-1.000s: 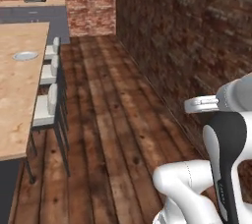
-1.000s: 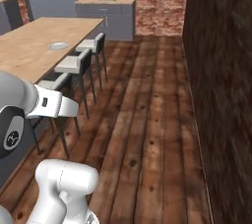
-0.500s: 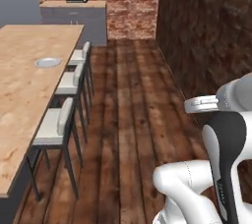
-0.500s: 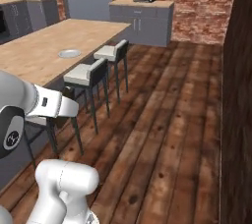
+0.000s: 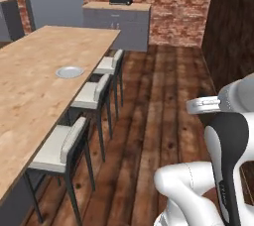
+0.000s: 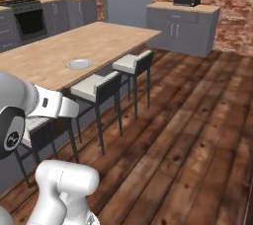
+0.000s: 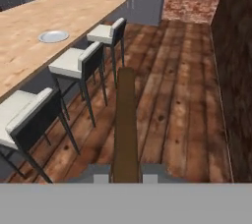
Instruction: Start the toaster. Once the lever pops up, take the bread to the plate on the dining counter.
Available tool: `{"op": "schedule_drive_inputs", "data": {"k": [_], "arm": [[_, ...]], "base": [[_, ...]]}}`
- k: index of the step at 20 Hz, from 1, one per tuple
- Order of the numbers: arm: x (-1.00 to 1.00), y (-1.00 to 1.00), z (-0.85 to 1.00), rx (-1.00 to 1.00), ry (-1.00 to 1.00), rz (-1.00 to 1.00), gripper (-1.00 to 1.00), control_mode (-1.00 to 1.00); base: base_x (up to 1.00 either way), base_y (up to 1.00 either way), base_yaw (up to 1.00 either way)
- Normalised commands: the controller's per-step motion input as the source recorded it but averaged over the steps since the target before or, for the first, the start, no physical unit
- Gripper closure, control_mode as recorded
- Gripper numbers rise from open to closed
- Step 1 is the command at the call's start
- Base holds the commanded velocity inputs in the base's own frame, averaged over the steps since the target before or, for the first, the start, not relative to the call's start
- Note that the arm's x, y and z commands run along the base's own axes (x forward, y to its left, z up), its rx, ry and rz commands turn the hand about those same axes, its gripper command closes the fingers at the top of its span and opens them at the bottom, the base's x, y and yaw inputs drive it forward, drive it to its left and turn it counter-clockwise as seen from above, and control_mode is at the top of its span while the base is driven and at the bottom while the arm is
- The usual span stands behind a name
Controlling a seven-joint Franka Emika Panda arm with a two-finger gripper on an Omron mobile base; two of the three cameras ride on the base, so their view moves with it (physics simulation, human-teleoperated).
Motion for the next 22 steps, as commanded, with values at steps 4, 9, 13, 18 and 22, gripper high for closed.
{"op": "schedule_drive_inputs", "data": {"k": [4,9,13,18,22], "arm": [[0.0,0.0,0.0,0.0,0.0,0.0,1.0,1.0],[0.0,0.0,0.0,0.0,0.0,0.0,1.0,1.0],[0.0,0.0,0.0,0.0,0.0,0.0,1.0,1.0],[0.0,0.0,0.0,0.0,0.0,0.0,1.0,1.0],[0.0,0.0,0.0,0.0,0.0,0.0,1.0,1.0]], "base": [[1.0,-0.61,0.42],[1.0,-0.64,0.47],[0.94,-0.63,0.51],[0.73,-0.64,0.56],[0.5,-0.63,0.61]]}}
